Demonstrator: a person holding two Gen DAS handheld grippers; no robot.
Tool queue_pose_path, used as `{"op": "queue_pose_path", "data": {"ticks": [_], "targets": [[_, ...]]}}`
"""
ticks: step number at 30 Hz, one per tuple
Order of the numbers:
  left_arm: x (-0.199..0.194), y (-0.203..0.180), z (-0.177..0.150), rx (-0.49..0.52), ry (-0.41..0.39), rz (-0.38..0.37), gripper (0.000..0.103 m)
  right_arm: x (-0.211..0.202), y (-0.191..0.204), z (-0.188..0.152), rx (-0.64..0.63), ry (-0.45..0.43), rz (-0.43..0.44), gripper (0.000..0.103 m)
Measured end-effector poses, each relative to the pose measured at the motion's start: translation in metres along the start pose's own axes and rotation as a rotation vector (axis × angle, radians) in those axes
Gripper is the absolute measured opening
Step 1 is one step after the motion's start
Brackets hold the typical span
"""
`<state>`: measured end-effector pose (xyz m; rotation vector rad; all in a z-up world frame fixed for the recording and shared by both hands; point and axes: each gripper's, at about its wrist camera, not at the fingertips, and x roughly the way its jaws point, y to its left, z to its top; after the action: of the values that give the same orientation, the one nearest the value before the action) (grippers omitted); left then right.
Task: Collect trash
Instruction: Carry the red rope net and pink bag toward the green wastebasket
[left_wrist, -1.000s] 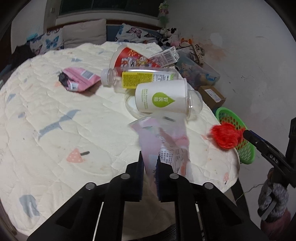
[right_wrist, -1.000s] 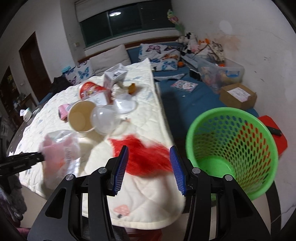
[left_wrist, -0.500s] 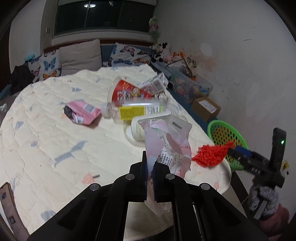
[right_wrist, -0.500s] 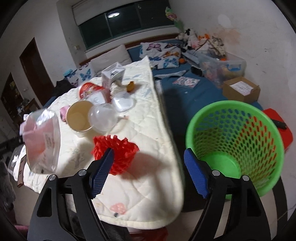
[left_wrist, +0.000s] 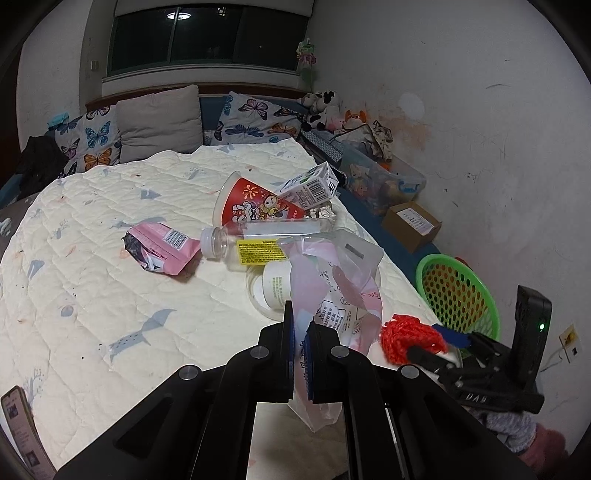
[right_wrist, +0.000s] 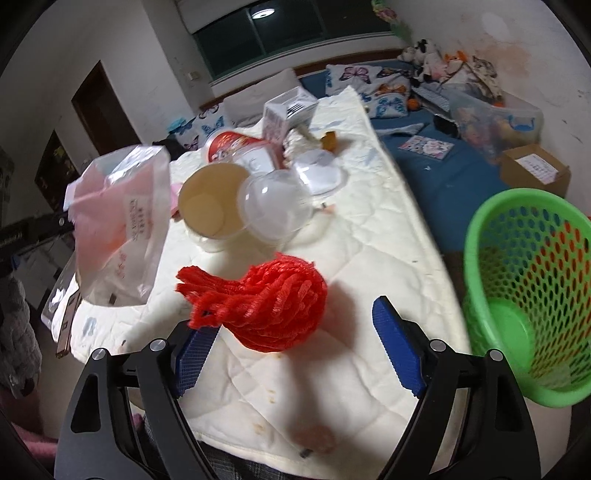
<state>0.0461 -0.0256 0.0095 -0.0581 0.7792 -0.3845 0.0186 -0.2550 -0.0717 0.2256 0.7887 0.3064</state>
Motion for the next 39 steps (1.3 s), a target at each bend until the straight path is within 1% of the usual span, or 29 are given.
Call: {"op": "queue_pose_path", "data": {"ticks": [2, 4, 5, 7, 9, 10, 14, 19, 22, 23, 25, 27, 31, 35, 39], "targets": [[0.000, 0.000, 0.000, 0.001, 0.000, -0.001, 0.005, 0.005, 0.002, 0.000, 0.003, 0.006, 0.005, 0.080], [0.000, 0.001, 0.001, 0.001, -0.001, -0.003, 0.005, 0.010, 0.003, 0.000, 0.014, 0.018, 0.026, 0.073], [0.000, 0.001, 0.001, 0.000, 0.000, -0.004, 0.004, 0.013, 0.005, -0.001, 0.016, 0.024, 0.036, 0.072], [0.001, 0.002, 0.002, -0.002, 0.004, -0.004, 0.004, 0.016, 0.009, -0.002, 0.011, 0.030, 0.045, 0.061], [0.002, 0.000, 0.003, -0.001, 0.007, -0.002, 0.005, 0.017, 0.012, -0.003, 0.008, 0.027, 0.053, 0.057], [0.002, 0.000, 0.003, 0.001, 0.006, -0.002, 0.004, 0.015, 0.014, -0.004, 0.003, 0.016, 0.051, 0.052], [0.003, -0.008, 0.009, 0.022, 0.003, -0.007, 0.004, 0.004, 0.015, -0.002, -0.005, -0.024, 0.043, 0.049], [0.009, -0.024, 0.019, 0.052, 0.001, -0.034, 0.004, -0.021, -0.002, 0.005, 0.022, -0.089, 0.001, 0.048], [0.016, -0.041, 0.027, 0.076, 0.007, -0.066, 0.004, -0.037, -0.019, 0.010, 0.036, -0.122, -0.057, 0.048], [0.020, -0.047, 0.029, 0.083, 0.013, -0.080, 0.004, -0.043, -0.028, 0.011, 0.043, -0.132, -0.090, 0.048], [0.030, -0.063, 0.034, 0.106, 0.026, -0.108, 0.004, -0.049, -0.043, 0.012, 0.060, -0.138, -0.131, 0.048], [0.041, -0.081, 0.039, 0.135, 0.036, -0.129, 0.004, -0.056, -0.065, 0.013, 0.091, -0.138, -0.191, 0.049], [0.065, -0.119, 0.049, 0.191, 0.056, -0.179, 0.005, -0.066, -0.104, 0.010, 0.142, -0.123, -0.294, 0.052], [0.086, -0.152, 0.056, 0.234, 0.077, -0.216, 0.004, -0.072, -0.137, 0.005, 0.188, -0.110, -0.365, 0.054], [0.114, -0.184, 0.060, 0.267, 0.118, -0.249, 0.005, -0.079, -0.163, -0.002, 0.233, -0.110, -0.412, 0.062]]}}
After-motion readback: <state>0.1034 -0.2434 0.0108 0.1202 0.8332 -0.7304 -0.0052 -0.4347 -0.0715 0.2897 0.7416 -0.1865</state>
